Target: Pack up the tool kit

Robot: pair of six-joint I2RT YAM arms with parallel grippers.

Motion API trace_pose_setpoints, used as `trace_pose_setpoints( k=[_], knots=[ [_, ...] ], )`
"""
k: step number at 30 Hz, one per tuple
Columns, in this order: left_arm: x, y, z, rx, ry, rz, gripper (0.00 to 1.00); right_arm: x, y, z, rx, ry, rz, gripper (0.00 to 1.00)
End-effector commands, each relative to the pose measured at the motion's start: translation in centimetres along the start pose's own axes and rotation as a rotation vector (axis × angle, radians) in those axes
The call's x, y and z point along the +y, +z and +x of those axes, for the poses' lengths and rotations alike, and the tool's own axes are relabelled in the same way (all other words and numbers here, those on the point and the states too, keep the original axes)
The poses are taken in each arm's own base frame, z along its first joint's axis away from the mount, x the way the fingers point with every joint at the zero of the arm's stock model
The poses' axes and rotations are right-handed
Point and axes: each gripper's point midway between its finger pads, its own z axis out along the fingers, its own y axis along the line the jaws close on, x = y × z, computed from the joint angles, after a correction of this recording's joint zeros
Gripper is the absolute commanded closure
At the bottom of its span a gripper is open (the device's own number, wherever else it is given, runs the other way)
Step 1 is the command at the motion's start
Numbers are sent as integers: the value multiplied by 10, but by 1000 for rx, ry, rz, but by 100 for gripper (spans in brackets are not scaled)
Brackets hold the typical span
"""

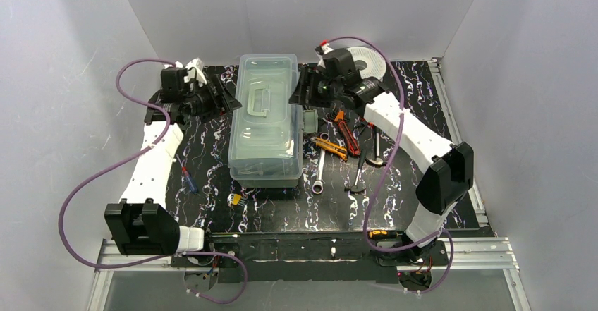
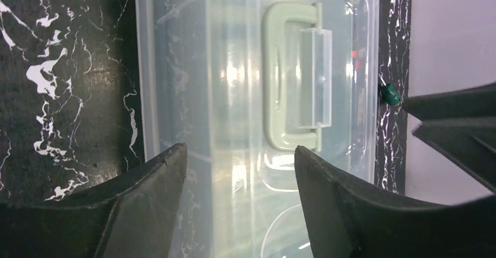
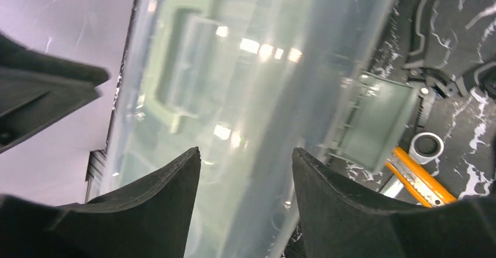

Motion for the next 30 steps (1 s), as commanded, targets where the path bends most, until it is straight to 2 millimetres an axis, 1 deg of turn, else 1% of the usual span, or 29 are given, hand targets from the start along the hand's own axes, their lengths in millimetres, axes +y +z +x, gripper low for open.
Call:
trace_pose_setpoints(
  k=[1, 2, 4, 8, 9, 10, 11, 12, 14, 16, 17, 20, 21, 23, 24, 28, 30],
  knots=[
    [2, 1, -2, 20, 47, -72, 35, 34, -19, -29, -103, -117, 42, 35],
    [2, 4, 0, 28, 37, -67, 34, 38, -15, -30, -92, -125, 46, 36],
    [2, 8, 3, 38, 17, -52, 32, 52, -8, -36, -88, -140, 37, 36],
    [-1, 31, 24, 91, -80, 49, 31, 69, 15, -45, -89, -139, 9, 37],
    [-1, 36, 32, 115, -105, 72, 32, 71, 25, -45, -78, -135, 3, 37],
    [-3, 40, 40, 143, -127, 94, 33, 77, 24, -51, -89, -131, -10, 37],
    [-2, 42, 47, 157, -139, 104, 35, 81, 29, -51, -79, -129, -24, 37],
    [-2, 41, 53, 161, -140, 111, 39, 89, 28, -51, -72, -123, -59, 38],
    [-5, 31, 64, 141, -125, 124, 48, 99, 32, -43, -57, -119, -88, 38],
    [-14, 18, 78, 124, -111, 155, 53, 107, 35, -28, -26, -124, -95, 39],
    [-19, 13, 87, 130, -112, 174, 55, 110, 37, -19, -8, -123, -91, 39],
    [-37, 2, 120, 152, -110, 218, 57, 107, 43, 3, 33, -114, -56, 39],
    [-39, -9, 120, 104, -94, 219, 53, 103, 43, 15, 62, -103, -30, 39],
    [-42, -16, 117, 106, -76, 214, 41, 99, 40, 27, 102, -84, -1, 40],
    [-41, -21, 114, 104, -62, 189, 38, 88, 37, 30, 99, -65, 74, 40],
    [-44, -32, 102, 75, -20, 174, 37, 74, 29, 37, 88, -16, 181, 40],
    [-42, -35, 99, 81, -10, 152, 38, 72, 26, 41, 91, 15, 216, 40]
  ],
)
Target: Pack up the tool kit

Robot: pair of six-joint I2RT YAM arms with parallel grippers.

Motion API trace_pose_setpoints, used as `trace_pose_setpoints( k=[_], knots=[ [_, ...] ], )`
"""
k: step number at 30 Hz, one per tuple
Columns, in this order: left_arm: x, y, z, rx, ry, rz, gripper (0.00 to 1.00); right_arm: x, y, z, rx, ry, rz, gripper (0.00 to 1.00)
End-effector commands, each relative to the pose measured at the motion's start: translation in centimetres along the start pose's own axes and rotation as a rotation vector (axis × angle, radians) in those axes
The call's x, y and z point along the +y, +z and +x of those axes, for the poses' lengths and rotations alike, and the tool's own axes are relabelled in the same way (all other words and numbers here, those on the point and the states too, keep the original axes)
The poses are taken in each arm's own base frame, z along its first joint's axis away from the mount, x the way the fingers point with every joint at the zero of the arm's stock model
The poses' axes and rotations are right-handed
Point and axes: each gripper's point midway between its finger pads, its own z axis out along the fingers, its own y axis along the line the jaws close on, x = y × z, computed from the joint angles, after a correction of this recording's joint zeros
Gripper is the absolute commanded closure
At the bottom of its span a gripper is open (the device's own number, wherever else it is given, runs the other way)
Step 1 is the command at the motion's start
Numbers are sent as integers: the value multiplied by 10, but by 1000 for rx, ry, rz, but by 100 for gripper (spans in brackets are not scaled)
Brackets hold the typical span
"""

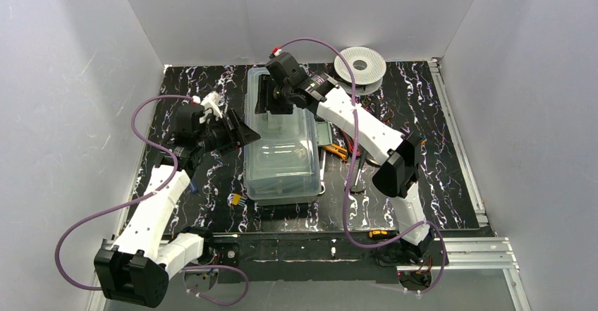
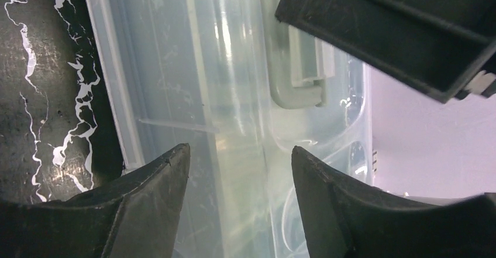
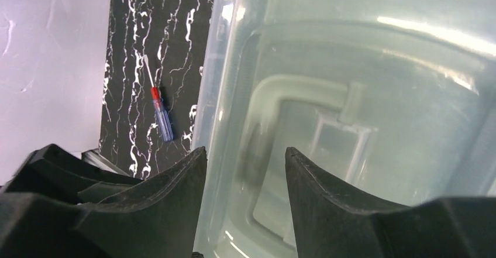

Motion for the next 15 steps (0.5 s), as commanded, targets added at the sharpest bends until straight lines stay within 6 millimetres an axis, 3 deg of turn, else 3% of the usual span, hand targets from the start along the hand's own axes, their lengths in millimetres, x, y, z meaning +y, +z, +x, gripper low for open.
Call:
trace_pose_setpoints(
  k=[1, 9, 12, 15],
  knots=[
    [-5, -19, -2, 34, 33, -25, 38, -13, -28, 10, -6, 86, 133, 40],
    [18, -24, -12, 27, -101, 47, 44, -3, -13, 44, 115, 202, 133, 40],
    [22, -21, -8, 60, -112, 60, 45, 10, -4, 53, 168, 216, 61, 40],
    [22, -18, -8, 70, -115, 74, 46, 38, -4, 56, 233, 212, -121, 40]
  ],
)
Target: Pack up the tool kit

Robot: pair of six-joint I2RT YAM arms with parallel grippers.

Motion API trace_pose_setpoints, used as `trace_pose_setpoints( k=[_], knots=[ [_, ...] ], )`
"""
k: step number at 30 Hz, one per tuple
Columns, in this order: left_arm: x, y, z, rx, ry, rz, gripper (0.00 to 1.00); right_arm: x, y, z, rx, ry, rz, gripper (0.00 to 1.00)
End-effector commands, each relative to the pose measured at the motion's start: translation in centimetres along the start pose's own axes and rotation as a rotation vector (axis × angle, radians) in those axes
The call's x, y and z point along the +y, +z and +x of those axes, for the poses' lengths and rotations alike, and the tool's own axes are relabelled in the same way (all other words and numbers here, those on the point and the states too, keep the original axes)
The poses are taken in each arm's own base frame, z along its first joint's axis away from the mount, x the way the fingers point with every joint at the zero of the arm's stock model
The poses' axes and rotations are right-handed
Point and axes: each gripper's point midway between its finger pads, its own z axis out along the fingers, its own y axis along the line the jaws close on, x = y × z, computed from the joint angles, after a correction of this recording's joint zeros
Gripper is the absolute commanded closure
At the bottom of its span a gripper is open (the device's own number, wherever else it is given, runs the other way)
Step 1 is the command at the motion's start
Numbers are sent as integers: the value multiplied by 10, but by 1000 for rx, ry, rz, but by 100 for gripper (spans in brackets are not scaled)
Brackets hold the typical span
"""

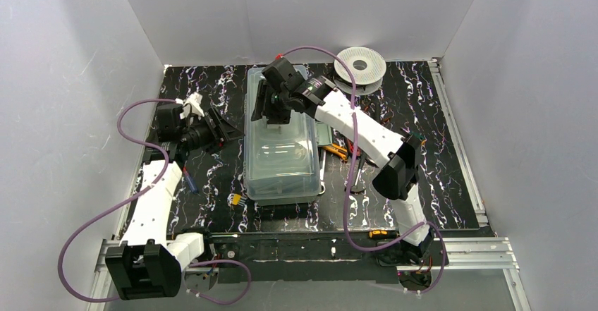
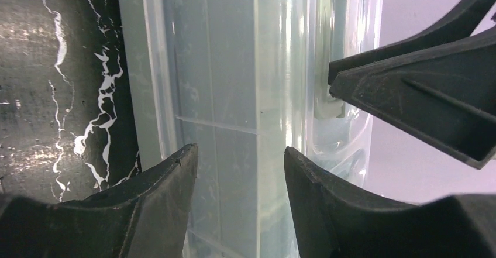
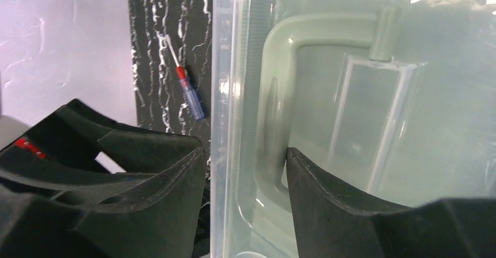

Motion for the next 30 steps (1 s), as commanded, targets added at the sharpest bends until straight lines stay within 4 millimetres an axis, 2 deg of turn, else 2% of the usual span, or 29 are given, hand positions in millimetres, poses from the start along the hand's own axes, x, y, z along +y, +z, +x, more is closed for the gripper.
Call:
trace_pose_setpoints(
  k=[1, 2, 5, 12, 21, 26, 30],
  knots=[
    [-7, 0, 12, 61, 7, 68, 46, 25, 6, 31, 189, 21, -201, 40],
    [-7, 0, 11, 59, 12, 65, 47, 27, 6, 35, 226, 31, -262, 40],
    [-8, -2, 7, 55, 26, 54, 48, 43, -13, 27, 240, 41, -471, 41],
    [-25, -9, -11, 18, 39, 68, 49, 50, -46, 13, 199, 29, -777, 42],
    [-65, -21, -50, -55, 27, 130, 48, 44, -57, 7, 161, 11, -828, 43],
    [-72, -9, -59, -43, -23, 170, 43, 41, -65, 1, 133, 3, -848, 44],
    [-86, 6, -53, -8, -9, 179, 35, 38, -66, 1, 116, -16, -838, 45]
  ],
)
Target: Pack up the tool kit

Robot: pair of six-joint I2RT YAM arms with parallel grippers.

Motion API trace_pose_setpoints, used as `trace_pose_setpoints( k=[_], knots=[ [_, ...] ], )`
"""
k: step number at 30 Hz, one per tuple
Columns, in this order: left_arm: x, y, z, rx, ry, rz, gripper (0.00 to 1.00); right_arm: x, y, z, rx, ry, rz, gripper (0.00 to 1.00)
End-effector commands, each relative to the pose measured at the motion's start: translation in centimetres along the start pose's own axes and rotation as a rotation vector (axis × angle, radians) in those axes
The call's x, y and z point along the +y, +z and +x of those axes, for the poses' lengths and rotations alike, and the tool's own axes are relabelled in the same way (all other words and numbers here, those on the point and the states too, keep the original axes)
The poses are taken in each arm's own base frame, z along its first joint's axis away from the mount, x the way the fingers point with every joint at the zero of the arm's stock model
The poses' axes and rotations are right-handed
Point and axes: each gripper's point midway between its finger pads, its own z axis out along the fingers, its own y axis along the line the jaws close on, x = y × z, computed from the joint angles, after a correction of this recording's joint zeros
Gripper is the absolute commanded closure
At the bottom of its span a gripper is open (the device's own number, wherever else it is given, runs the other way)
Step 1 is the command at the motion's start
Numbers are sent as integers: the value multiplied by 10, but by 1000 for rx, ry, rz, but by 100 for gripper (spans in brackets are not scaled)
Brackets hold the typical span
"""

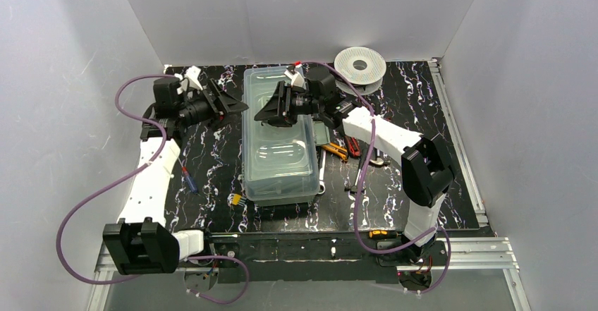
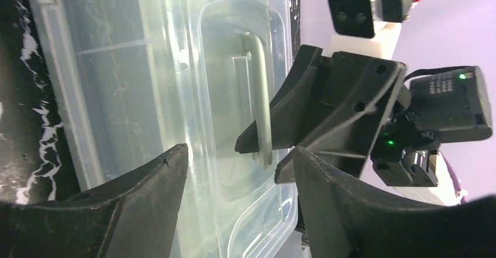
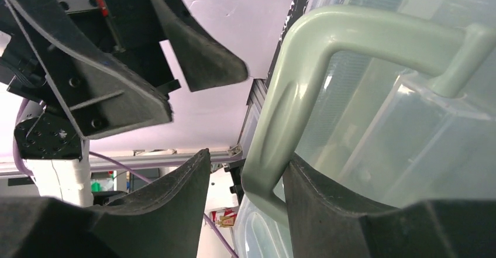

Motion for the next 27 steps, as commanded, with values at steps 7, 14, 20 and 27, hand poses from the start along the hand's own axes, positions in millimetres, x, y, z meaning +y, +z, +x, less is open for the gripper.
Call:
trace_pose_setpoints(
  k=[7, 14, 20, 27],
  knots=[
    [-29, 43, 5, 68, 21, 6, 34, 48, -20, 6, 9, -140, -123, 46],
    [-23, 63, 15, 135, 62, -56, 39, 45, -21, 5, 9, -140, -114, 47],
    [-13, 72, 17, 143, 76, -97, 55, 41, -23, 2, -9, -144, -68, 45],
    [-16, 76, 14, 142, 108, -107, 69, 23, -41, -11, -94, -161, 97, 33]
  ],
)
